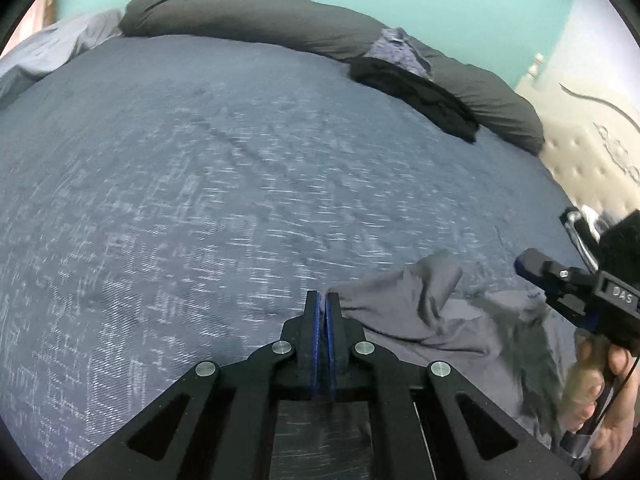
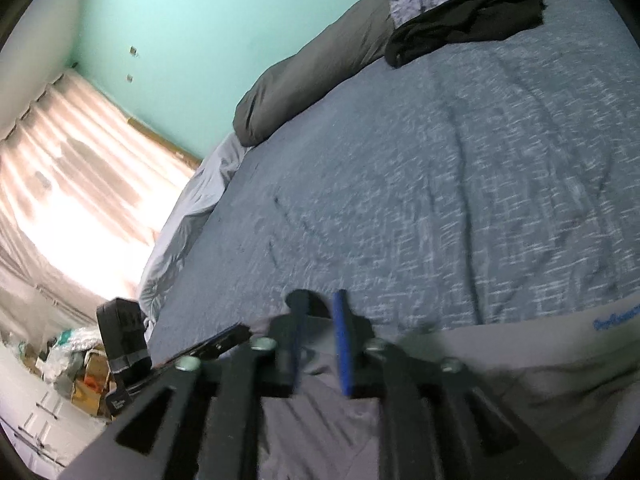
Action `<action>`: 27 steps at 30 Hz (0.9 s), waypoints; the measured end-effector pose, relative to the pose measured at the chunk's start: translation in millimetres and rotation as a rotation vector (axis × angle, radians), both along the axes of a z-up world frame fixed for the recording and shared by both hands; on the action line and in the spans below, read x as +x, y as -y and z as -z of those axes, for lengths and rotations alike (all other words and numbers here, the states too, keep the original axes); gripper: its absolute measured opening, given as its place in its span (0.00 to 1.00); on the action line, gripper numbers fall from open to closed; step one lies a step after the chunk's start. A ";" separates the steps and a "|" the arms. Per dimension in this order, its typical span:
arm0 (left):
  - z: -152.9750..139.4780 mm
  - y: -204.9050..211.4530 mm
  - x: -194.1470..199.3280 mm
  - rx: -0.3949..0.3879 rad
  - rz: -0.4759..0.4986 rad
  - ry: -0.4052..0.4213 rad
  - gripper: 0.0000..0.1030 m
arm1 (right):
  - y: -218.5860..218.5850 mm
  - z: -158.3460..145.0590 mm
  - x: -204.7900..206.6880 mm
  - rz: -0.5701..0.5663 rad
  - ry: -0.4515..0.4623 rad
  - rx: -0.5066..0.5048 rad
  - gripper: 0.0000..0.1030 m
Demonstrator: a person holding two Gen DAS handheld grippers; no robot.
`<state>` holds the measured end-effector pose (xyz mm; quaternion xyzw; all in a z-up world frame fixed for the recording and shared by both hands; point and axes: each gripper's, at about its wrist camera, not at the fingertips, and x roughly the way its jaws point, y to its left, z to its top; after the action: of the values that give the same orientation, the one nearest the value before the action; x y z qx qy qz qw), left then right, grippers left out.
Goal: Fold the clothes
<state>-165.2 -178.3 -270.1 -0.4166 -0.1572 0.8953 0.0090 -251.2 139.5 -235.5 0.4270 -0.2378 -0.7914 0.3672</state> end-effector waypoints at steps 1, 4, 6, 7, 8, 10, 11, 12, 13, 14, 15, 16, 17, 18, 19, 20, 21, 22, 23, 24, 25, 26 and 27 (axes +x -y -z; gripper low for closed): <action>0.2 2.8 1.6 -0.001 -0.013 0.004 0.03 | -3.4 0.0 -1.3 0.014 0.003 0.007 0.32; 1.4 7.3 5.6 -0.016 -0.072 0.019 0.04 | -14.5 0.5 -5.3 0.056 0.012 0.031 0.32; -1.8 8.9 6.3 -0.028 -0.085 0.016 0.07 | -24.0 -0.1 -5.6 0.085 0.014 0.054 0.32; -4.1 8.4 6.0 -0.021 -0.083 0.006 0.07 | -29.0 -0.7 -5.5 0.099 0.012 0.067 0.32; -6.4 7.7 5.6 -0.013 -0.079 -0.005 0.08 | -34.0 -1.2 -5.4 0.112 0.010 0.079 0.32; -9.9 -0.8 -0.7 0.021 -0.031 -0.028 0.11 | -45.7 -3.4 -4.8 0.138 0.003 0.101 0.32; -10.9 -7.4 -3.9 0.027 -0.002 -0.034 0.15 | -52.2 -4.7 -4.4 0.152 0.000 0.110 0.32; -11.1 -15.8 -7.1 0.037 0.033 -0.043 0.17 | -59.8 -5.8 -4.2 0.170 -0.001 0.116 0.33; -9.7 -23.3 -10.4 0.048 0.061 -0.041 0.23 | -68.8 -6.9 -4.0 0.193 -0.001 0.122 0.33; -7.4 -30.5 -13.8 0.057 0.089 -0.034 0.27 | -77.3 -7.5 -3.8 0.214 0.000 0.127 0.34; -6.1 -38.3 -17.1 0.055 0.110 -0.030 0.28 | -86.7 -7.6 -5.0 0.236 0.004 0.131 0.34; -5.1 -44.9 -20.8 0.047 0.130 -0.027 0.30 | -97.4 -7.4 -6.3 0.260 0.009 0.131 0.35; -4.1 -51.3 -24.6 0.039 0.151 -0.024 0.31 | -107.8 -7.2 -7.5 0.284 0.014 0.130 0.35; -3.5 -58.0 -29.7 0.022 0.162 -0.023 0.32 | -117.2 -6.6 -8.7 0.305 0.020 0.129 0.35; -3.6 -61.0 -32.1 0.015 0.166 -0.024 0.33 | -126.4 -5.8 -9.8 0.323 0.025 0.133 0.35; -3.8 -63.5 -34.3 0.010 0.168 -0.025 0.34 | -134.1 -5.5 -10.4 0.338 0.027 0.138 0.35; -4.0 -66.1 -36.5 0.005 0.171 -0.026 0.34 | -141.8 -5.0 -10.9 0.355 0.029 0.144 0.36; -3.3 -64.6 -36.1 0.005 0.166 -0.027 0.36 | -149.3 -4.3 -10.9 0.373 0.032 0.153 0.38; -2.5 -62.7 -35.4 0.005 0.159 -0.027 0.36 | -154.9 -3.1 -11.0 0.388 0.038 0.166 0.44; -2.5 -60.1 -36.4 0.004 0.149 -0.024 0.37 | -157.4 0.0 -11.8 0.389 0.047 0.180 0.48; -2.5 -57.5 -37.6 0.003 0.140 -0.021 0.37 | -159.9 3.1 -12.5 0.390 0.055 0.193 0.48; -1.9 -56.5 -38.6 0.003 0.133 -0.018 0.37 | -162.5 6.2 -13.3 0.391 0.064 0.207 0.48; -1.2 -55.6 -39.7 0.004 0.126 -0.016 0.37 | -165.0 9.4 -14.1 0.392 0.072 0.220 0.48</action>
<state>-204.9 -122.7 -268.9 -0.4186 -0.1325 0.8959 0.0674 -265.3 304.5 -244.9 0.4384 -0.2413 -0.8529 0.1490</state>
